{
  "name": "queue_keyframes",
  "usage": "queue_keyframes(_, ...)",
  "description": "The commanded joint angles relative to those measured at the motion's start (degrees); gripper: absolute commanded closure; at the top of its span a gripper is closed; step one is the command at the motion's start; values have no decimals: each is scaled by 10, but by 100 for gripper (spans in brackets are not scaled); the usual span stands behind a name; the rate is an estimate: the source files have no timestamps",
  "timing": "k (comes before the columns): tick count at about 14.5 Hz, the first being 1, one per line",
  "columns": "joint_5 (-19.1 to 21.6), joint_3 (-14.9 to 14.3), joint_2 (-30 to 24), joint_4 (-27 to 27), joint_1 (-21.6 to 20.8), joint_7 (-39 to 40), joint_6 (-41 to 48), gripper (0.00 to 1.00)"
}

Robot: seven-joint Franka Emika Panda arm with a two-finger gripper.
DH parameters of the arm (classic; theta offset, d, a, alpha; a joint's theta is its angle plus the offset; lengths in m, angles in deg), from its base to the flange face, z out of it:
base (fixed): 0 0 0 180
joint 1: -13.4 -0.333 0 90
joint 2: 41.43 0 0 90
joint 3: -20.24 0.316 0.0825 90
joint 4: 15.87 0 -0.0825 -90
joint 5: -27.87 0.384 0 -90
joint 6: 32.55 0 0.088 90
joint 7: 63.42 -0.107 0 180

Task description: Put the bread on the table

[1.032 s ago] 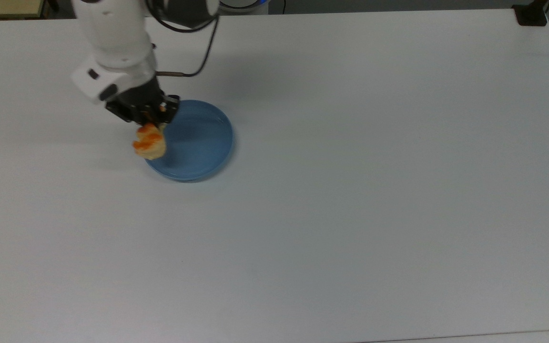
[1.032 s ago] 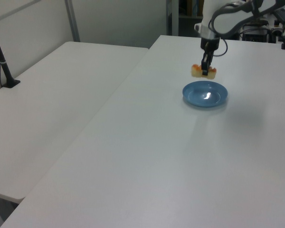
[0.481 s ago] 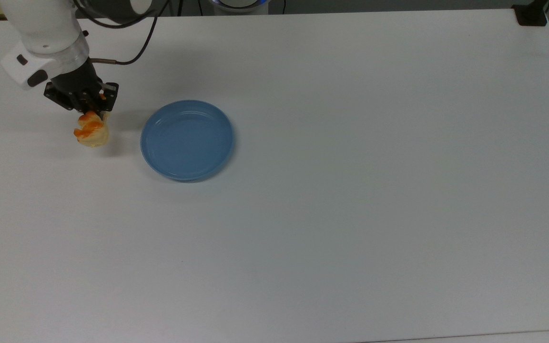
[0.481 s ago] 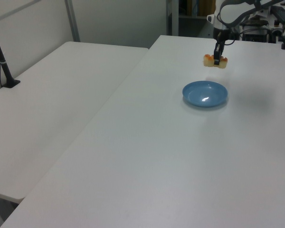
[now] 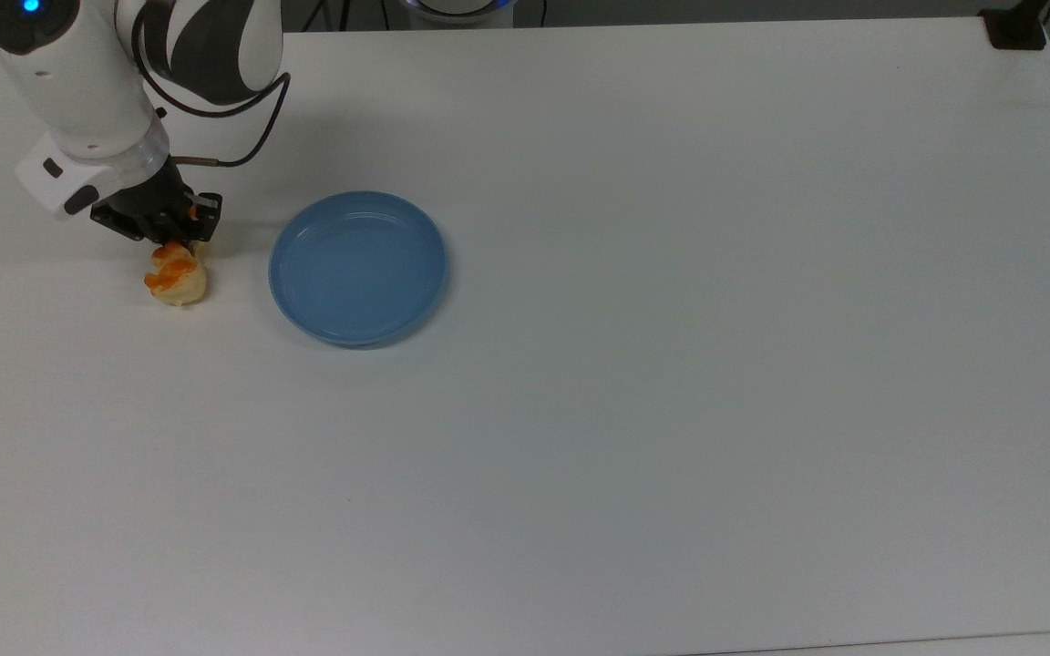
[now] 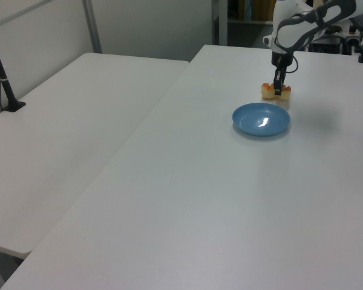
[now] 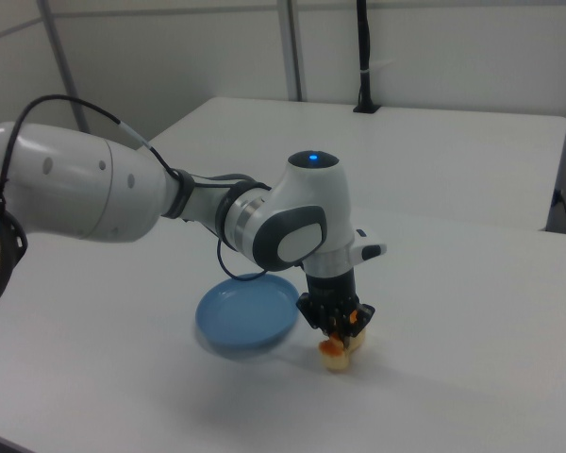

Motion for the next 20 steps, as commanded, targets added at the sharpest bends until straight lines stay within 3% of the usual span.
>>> queue_keyframes(1, -8, 3, 8, 12, 10, 4, -8, 27)
queue_keyframes(2, -8, 2, 6, 12, 14, 0, -7, 0)
queue_keyframes(6, -4, 2, -19, 13, 15, -5, 0, 0)
queue_keyframes(8, -4, 2, -50, 14, 15, -49, 36, 0)
queue_keyframes(14, -11, 15, -92, 125, -2, -244, 201, 0)
queue_keyframes(18, -2, 16, -165, 134, -13, -291, 263, 0)
queue_keyframes(20, -3, 15, -194, 135, -43, -309, 313, 0)
